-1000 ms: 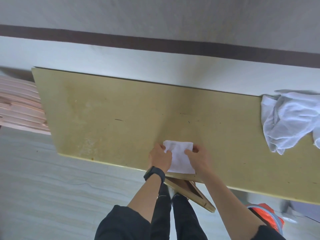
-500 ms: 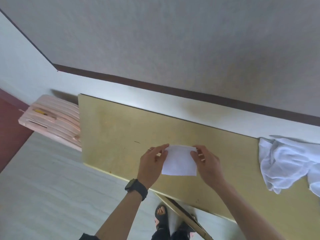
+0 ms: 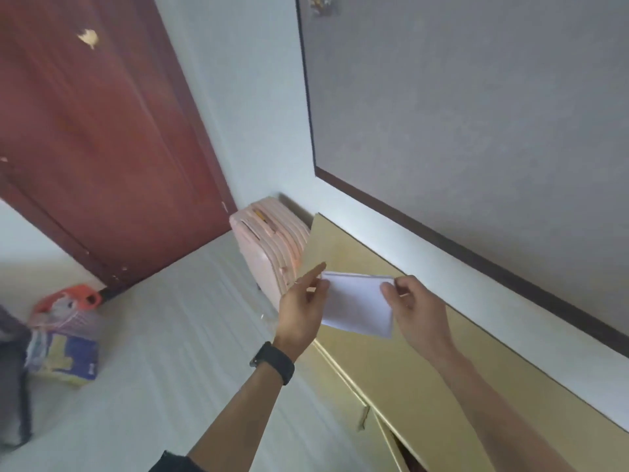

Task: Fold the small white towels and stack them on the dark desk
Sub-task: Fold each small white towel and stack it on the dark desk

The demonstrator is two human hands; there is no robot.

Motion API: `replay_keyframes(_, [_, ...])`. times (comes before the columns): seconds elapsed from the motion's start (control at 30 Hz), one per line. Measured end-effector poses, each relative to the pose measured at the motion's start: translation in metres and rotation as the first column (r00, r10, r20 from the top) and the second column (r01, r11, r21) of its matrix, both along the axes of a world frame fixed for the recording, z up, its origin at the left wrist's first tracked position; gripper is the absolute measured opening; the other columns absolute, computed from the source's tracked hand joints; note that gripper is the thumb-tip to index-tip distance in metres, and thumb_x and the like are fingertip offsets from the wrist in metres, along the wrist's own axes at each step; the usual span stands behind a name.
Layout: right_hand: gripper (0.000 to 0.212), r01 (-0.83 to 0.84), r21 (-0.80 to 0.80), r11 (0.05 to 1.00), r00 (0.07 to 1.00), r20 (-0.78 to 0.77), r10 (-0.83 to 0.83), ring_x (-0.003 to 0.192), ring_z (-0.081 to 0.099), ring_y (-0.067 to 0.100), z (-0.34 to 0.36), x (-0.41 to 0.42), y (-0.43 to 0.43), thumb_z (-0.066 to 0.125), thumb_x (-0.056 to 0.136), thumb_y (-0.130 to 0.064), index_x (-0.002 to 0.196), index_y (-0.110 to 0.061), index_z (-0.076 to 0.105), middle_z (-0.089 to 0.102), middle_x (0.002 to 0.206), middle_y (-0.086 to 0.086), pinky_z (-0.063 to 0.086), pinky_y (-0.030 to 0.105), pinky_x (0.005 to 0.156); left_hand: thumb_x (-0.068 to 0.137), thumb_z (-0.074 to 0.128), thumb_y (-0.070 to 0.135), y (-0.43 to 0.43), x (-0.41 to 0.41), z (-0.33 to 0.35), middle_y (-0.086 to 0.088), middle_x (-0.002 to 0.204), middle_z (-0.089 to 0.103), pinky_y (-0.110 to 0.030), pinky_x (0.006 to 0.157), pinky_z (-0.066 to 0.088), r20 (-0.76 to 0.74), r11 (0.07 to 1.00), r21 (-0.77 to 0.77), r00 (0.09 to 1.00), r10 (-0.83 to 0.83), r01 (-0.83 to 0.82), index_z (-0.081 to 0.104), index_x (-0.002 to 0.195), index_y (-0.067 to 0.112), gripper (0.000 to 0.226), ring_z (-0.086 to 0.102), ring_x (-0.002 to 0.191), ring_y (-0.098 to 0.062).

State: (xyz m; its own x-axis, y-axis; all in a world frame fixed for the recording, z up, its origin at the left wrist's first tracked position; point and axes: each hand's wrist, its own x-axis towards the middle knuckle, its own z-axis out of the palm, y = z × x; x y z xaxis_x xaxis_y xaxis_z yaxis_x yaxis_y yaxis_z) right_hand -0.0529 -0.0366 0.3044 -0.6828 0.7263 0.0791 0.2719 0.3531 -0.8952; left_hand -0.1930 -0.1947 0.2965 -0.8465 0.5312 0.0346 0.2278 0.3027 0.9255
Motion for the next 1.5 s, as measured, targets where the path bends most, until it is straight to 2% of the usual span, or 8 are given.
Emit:
replay_keyframes(0.07, [0.010, -0.079, 0.022, 0.997, 0.996, -0.048, 0.080, 0.073, 0.062, -0.002, 0.017, -0.030, -0.033, 0.067, 0.092, -0.033, 0.084, -0.031, 0.062, 0.068, 0.074, -0.018, 0.042, 0.008, 0.061, 0.099, 0.057, 0.037, -0.043, -0.016, 0.016, 0.010, 0.111, 0.066, -0.026, 0.086, 0.053, 0.076, 0.992, 0.084, 0.994, 0.084, -0.090, 0.057, 0.136, 0.032, 0.037, 0.065, 0.099, -0.004])
replay_keyframes(0.23, [0.004, -0.315, 0.047, 0.948, 0.943, -0.095, 0.319, 0.075, 0.063, -0.003, 0.045, -0.101, -0.140, 0.068, 0.092, -0.029, 0.093, -0.029, 0.064, 0.071, 0.080, -0.012, 0.044, 0.008, 0.064, 0.093, 0.058, 0.035, -0.176, -0.053, 0.044, 0.003, 0.095, 0.073, -0.047, 0.092, 0.053, 0.121, 0.967, 0.151, 0.975, 0.187, -0.204, 0.074, 0.102, 0.026, 0.021, 0.066, 0.090, -0.014])
replay_keyframes(0.4, [0.007, -0.473, 0.056, 0.879, 0.869, -0.134, 0.476, 0.070, 0.062, 0.002, 0.051, -0.169, -0.283, 0.068, 0.092, -0.026, 0.087, -0.024, 0.064, 0.068, 0.077, -0.013, 0.045, 0.014, 0.066, 0.097, 0.062, 0.027, -0.335, -0.080, 0.063, 0.008, 0.091, 0.075, -0.025, 0.080, 0.053, 0.093, 0.898, 0.161, 0.913, 0.398, -0.409, 0.074, 0.101, 0.024, 0.013, 0.067, 0.086, -0.009])
replay_keyframes(0.63, [0.011, -0.650, 0.089, 0.755, 0.734, -0.187, 0.653, 0.076, 0.060, 0.002, 0.063, -0.242, -0.500, 0.060, 0.097, -0.029, 0.087, -0.025, 0.059, 0.066, 0.077, -0.010, 0.043, 0.010, 0.064, 0.095, 0.061, 0.039, -0.547, -0.100, 0.071, 0.010, 0.091, 0.070, -0.025, 0.077, 0.049, 0.047, 0.750, 0.146, 0.762, 0.646, -0.645, 0.068, 0.100, 0.025, 0.017, 0.064, 0.083, -0.007])
replay_keyframes(0.97, [0.014, -0.805, 0.204, 0.557, 0.532, -0.167, 0.830, 0.071, 0.053, 0.014, 0.046, -0.340, -0.773, 0.042, 0.103, -0.034, 0.092, -0.026, 0.046, 0.055, 0.077, -0.008, 0.035, 0.030, 0.061, 0.100, 0.050, 0.045, -0.769, -0.124, 0.067, 0.013, 0.079, 0.063, -0.016, 0.060, 0.042, -0.076, 0.427, 0.133, 0.420, 0.904, -0.895, 0.054, 0.099, 0.023, 0.023, 0.056, 0.068, -0.001])
replay_keyframes(1.17, [0.018, -0.889, 0.192, 0.415, 0.401, -0.108, 0.910, 0.074, 0.055, 0.023, 0.033, -0.407, -0.925, 0.041, 0.102, -0.035, 0.093, -0.020, 0.047, 0.058, 0.077, -0.008, 0.037, 0.036, 0.062, 0.103, 0.040, 0.043, -0.898, -0.174, 0.050, 0.006, 0.090, 0.066, -0.039, 0.069, 0.053, -0.134, 0.206, 0.053, 0.197, 0.971, -0.977, 0.045, 0.103, 0.029, 0.015, 0.064, 0.078, -0.016])
replay_keyframes(1.33, [0.018, -0.964, 0.082, 0.252, 0.244, -0.097, 0.965, 0.069, 0.055, 0.003, 0.032, -0.450, -1.045, 0.046, 0.102, -0.034, 0.092, -0.020, 0.049, 0.061, 0.077, -0.015, 0.029, 0.025, 0.060, 0.104, 0.039, 0.040, -1.005, -0.202, 0.039, 0.011, 0.086, 0.063, -0.033, 0.063, 0.047, -0.092, 0.029, 0.021, 0.027, 0.995, -0.999, 0.042, 0.105, 0.031, 0.010, 0.057, 0.071, -0.005])
replay_keyframes(1.5, [0.024, -0.991, 0.034, 0.131, 0.128, -0.074, 0.989, 0.072, 0.057, 0.005, 0.022, -0.478, -1.163, 0.048, 0.101, -0.040, 0.090, -0.020, 0.051, 0.063, 0.074, -0.005, 0.040, 0.033, 0.063, 0.103, 0.044, 0.035, -1.114, -0.219, 0.031, 0.012, 0.086, 0.060, -0.017, 0.057, 0.037, -0.021, -0.107, 0.026, -0.108, 0.994, -0.994, 0.047, 0.107, 0.024, 0.012, 0.054, 0.069, -0.002])
